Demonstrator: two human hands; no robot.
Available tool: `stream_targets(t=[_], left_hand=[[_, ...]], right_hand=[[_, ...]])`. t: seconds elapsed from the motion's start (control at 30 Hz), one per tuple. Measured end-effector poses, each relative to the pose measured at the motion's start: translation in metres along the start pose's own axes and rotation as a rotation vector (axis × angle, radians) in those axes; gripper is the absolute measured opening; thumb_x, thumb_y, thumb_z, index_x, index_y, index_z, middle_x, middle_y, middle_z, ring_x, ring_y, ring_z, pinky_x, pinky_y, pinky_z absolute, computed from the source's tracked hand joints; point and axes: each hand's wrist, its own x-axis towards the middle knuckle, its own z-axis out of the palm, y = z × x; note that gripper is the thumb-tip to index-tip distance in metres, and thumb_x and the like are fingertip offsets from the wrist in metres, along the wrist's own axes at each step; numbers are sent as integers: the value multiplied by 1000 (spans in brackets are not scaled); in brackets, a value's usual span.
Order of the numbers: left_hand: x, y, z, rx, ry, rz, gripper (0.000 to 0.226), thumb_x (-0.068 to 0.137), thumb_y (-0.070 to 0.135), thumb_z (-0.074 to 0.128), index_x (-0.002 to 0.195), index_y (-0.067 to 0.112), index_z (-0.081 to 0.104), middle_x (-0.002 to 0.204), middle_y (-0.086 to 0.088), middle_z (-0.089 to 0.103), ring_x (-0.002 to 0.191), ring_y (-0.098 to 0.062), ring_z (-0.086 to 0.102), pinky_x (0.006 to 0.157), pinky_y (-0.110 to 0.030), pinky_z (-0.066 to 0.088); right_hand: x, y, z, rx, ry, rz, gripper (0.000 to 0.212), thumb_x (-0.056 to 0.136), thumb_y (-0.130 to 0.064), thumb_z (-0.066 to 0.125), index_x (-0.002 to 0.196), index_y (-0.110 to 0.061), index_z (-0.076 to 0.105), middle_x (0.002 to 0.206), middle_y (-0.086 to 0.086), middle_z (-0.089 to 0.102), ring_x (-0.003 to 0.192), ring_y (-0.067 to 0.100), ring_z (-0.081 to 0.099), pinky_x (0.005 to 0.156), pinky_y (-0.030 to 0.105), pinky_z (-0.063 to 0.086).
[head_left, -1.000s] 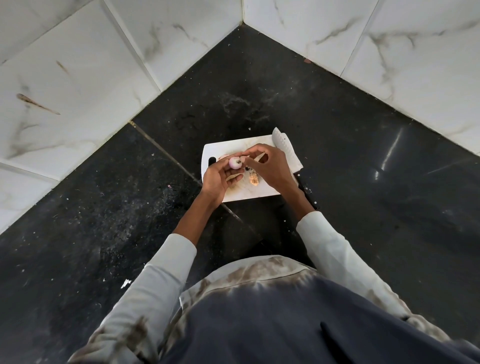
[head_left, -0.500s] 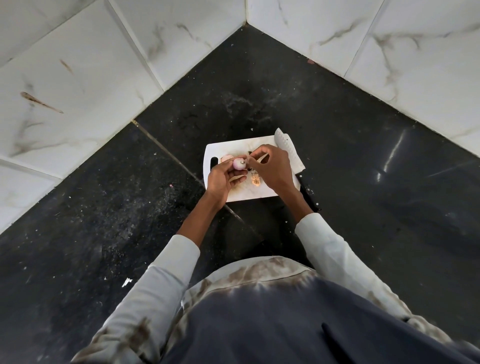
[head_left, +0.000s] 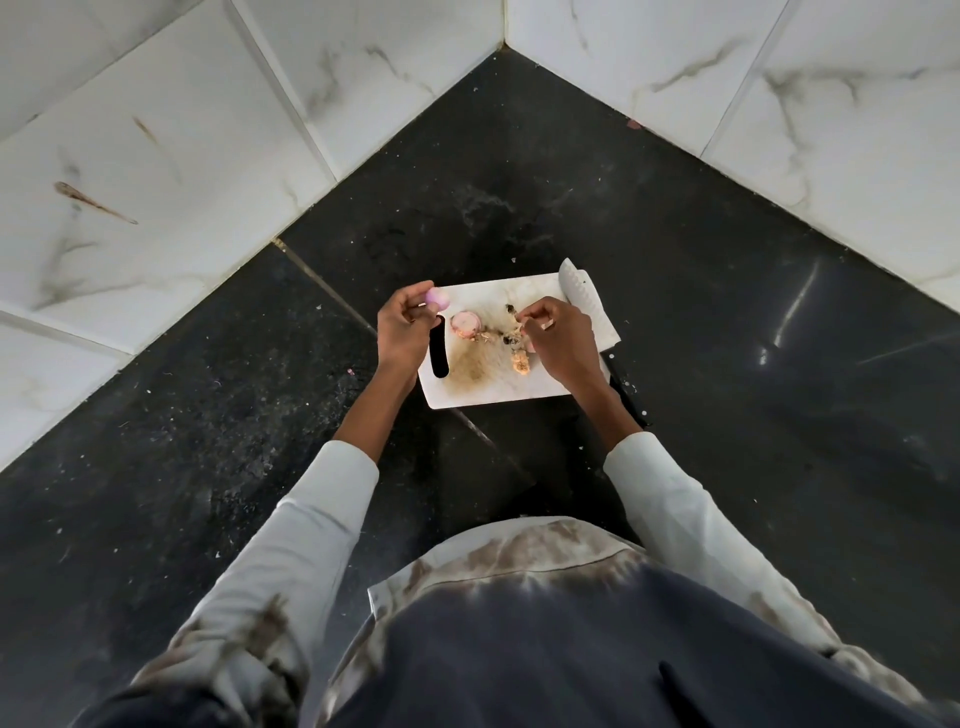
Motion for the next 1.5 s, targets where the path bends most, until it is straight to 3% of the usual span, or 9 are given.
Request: stream_targets(t=[0.13,0.37,0.6,0.73,0.87,0.97,1.17,1.37,1.5], left_hand=[[2,-11,-1,104,41,20,29,97,9,76,123,22,72,118,3,77,105,-13,75,97,-34,63],[1,-10,10,158,50,82,24,94,17,81,115,28,77,112,15,77,109,0,70,86,-13,51],[-3,-11,15,256,93,118,31,94,12,77,124,17,74,129,0,71,113,-15,67,92,-27,58],[-8,-12,13,310,135,122,36,92,11,80,126,19,70,135,-3,57,104,-9,66,83,-10,53],[-25,-10,20,339,243,114,30,88,34,84,110,21,68,119,2,63,87,-3,63,85,-35,62],[-41,-11,32,436,185,122,49,78,51,89,112,25,64,117,7,64,97,-11,66,79,-35,57],[-42,-3,52,594,201,40,64,79,42,91,127,16,59,131,-2,60,115,-27,67,91,-47,56],[-37,-8,48,534,189,89,59,79,37,90,125,16,59,122,-3,66,111,-25,67,97,-45,56],[-41,-6,40,310,75,123,61,76,34,94,126,17,62,108,5,72,98,-10,70,86,-26,60]], right_hand=[[-1,0,1,-20,-29,-7,15,99,-14,63,96,-21,76,92,-11,76,74,11,73,74,35,62],[0,4,1,-36,-43,-3,12,98,-18,66,96,-22,76,90,-13,76,77,6,72,79,36,63],[0,8,4,-61,-65,-3,12,97,-21,66,94,-26,77,88,-17,75,78,6,72,80,39,63],[0,4,3,-51,-60,-15,11,98,-19,67,97,-23,77,90,-18,75,80,4,72,80,35,63],[-1,2,5,-39,-43,-23,10,98,-20,67,97,-24,76,92,-17,75,81,4,72,77,30,61],[-2,0,6,-27,-21,-42,9,98,-18,68,98,-22,76,91,-17,74,83,3,71,75,21,57],[-3,-2,5,-30,-15,-64,11,97,-14,68,97,-21,76,90,-19,72,85,2,70,77,19,56],[-3,-1,0,-1,-12,-59,12,98,-11,66,99,-18,76,92,-15,73,81,5,70,76,21,57],[-2,-3,-1,18,-18,-78,10,98,-16,70,105,-18,77,100,-13,74,89,0,68,74,8,50]])
